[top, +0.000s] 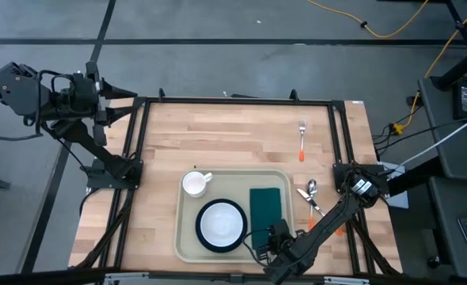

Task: Set up tray
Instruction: Put the green napkin on the white tray to the right of the black plate, then put the orange knife on top of the green napkin on the white tray

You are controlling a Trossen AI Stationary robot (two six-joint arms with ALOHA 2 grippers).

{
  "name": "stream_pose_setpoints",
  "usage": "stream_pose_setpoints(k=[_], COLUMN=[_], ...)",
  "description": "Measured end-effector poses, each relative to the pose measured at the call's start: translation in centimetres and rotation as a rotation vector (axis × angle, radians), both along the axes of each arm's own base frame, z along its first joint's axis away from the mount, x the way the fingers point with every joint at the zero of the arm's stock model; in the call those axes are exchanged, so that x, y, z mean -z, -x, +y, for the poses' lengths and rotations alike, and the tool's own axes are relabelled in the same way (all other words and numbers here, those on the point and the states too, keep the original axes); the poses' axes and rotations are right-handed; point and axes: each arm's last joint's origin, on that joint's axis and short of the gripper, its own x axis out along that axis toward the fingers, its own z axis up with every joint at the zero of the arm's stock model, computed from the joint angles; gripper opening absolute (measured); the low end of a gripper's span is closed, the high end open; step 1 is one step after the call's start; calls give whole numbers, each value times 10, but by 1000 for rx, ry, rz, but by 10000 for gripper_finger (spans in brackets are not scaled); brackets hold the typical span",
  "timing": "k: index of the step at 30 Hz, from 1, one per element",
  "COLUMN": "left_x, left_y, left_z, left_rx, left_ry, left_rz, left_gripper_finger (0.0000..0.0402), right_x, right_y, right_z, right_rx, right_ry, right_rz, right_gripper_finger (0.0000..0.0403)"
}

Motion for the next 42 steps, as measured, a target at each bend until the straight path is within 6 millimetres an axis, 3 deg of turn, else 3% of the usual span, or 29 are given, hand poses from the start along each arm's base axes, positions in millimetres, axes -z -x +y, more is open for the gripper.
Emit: stream_pose_setpoints(k=[14,24,28,33,39,42], left_x=[0,0,1,1,1,1], left_y=[0,-1,-2,-5,-7,-7], left_z=[-1,-1,-2,-4,-6,-5], left_rx=[18,16,17,28,29,14], left_ry=[17,28,28,34,31,25], left_rz=[3,2,5,12,17,12], left_gripper_finger=[141,141,141,141,141,141], right_x=[0,1,-4,-34,-96,-125], right_y=[-2,1,4,6,18,18], right_z=[3,0,-2,-5,-12,-15], right_rx=[-12,-7,2,0,-9,-60], right_ry=[-35,-59,-70,-62,50,128], right_rz=[-12,78,104,83,129,-58], right_gripper_finger=[86,208,238,250,251,250])
